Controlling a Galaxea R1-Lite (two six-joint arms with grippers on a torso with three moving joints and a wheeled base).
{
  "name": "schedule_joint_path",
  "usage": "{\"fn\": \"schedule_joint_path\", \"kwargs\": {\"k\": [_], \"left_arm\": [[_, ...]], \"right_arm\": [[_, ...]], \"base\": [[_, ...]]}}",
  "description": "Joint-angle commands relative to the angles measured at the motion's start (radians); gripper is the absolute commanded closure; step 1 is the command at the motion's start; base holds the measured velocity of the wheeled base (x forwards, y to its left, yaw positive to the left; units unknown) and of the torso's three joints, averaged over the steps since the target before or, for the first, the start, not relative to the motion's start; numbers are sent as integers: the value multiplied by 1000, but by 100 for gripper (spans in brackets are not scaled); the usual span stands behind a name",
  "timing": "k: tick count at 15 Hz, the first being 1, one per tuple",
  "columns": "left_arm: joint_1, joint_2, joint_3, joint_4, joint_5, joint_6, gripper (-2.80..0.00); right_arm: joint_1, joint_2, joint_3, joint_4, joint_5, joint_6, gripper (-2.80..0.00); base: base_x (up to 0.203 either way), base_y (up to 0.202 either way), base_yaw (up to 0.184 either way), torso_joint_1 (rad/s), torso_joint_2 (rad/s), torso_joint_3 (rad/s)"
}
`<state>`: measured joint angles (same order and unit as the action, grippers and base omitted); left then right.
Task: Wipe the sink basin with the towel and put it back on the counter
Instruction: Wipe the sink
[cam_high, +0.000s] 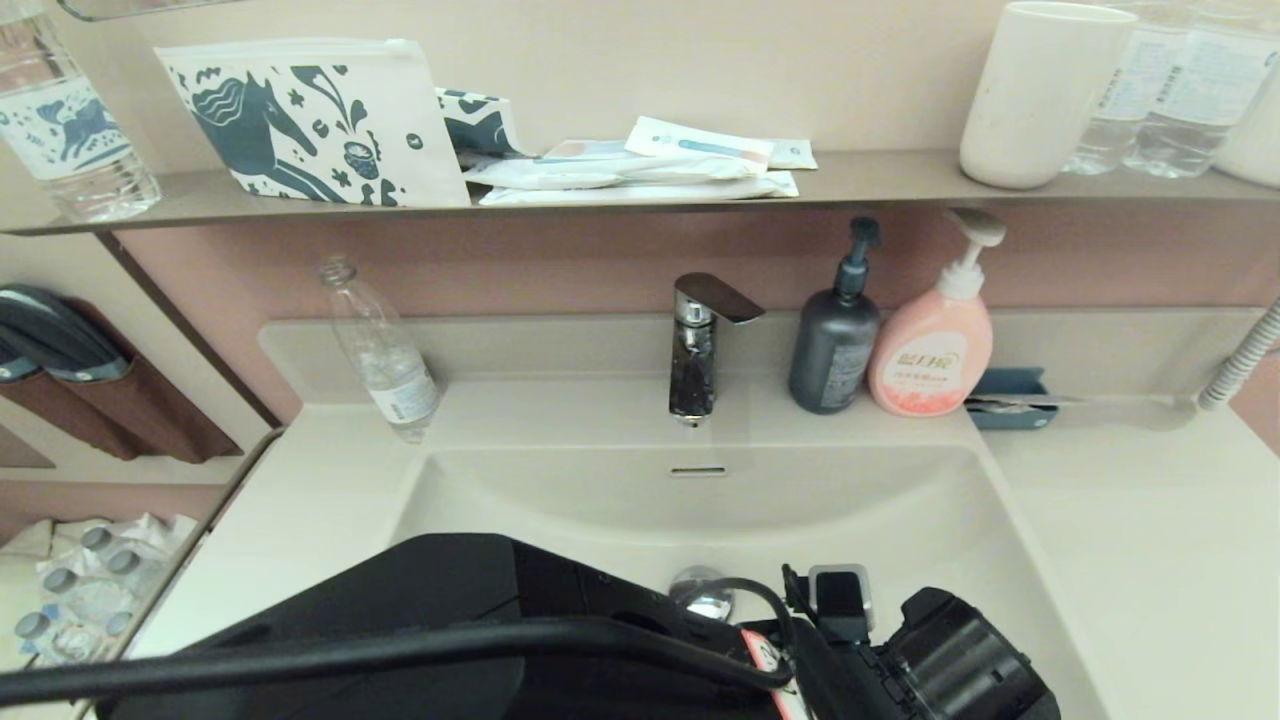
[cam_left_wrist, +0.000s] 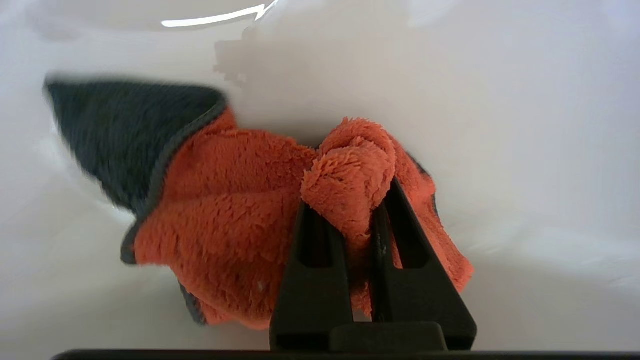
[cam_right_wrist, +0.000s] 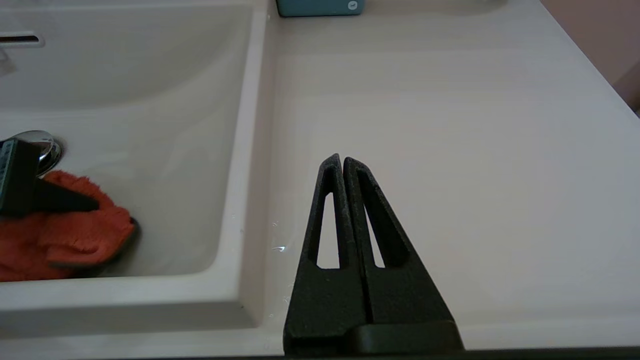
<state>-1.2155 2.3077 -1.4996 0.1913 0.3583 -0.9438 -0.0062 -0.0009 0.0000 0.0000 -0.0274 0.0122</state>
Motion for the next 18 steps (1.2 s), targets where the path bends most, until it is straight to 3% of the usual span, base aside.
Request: {"fn": "schedule_joint_path", "kwargs": {"k": [1, 6, 12, 18], "left_arm": [[4, 29, -61, 1, -7, 23, 0], [21, 76, -120, -3, -30, 83, 0], [65, 90, -100, -1, -68, 112, 0], [102, 84, 45, 0, -60, 112, 0]], "right_arm": [[0, 1, 0, 0, 0, 0, 0], [0, 1, 0, 0, 0, 0, 0], [0, 1, 0, 0, 0, 0, 0], [0, 1, 0, 0, 0, 0, 0]], "base": [[0, 0, 0, 0, 0, 0], [0, 0, 0, 0, 0, 0], [0, 0, 0, 0, 0, 0], [0, 0, 0, 0, 0, 0]]}}
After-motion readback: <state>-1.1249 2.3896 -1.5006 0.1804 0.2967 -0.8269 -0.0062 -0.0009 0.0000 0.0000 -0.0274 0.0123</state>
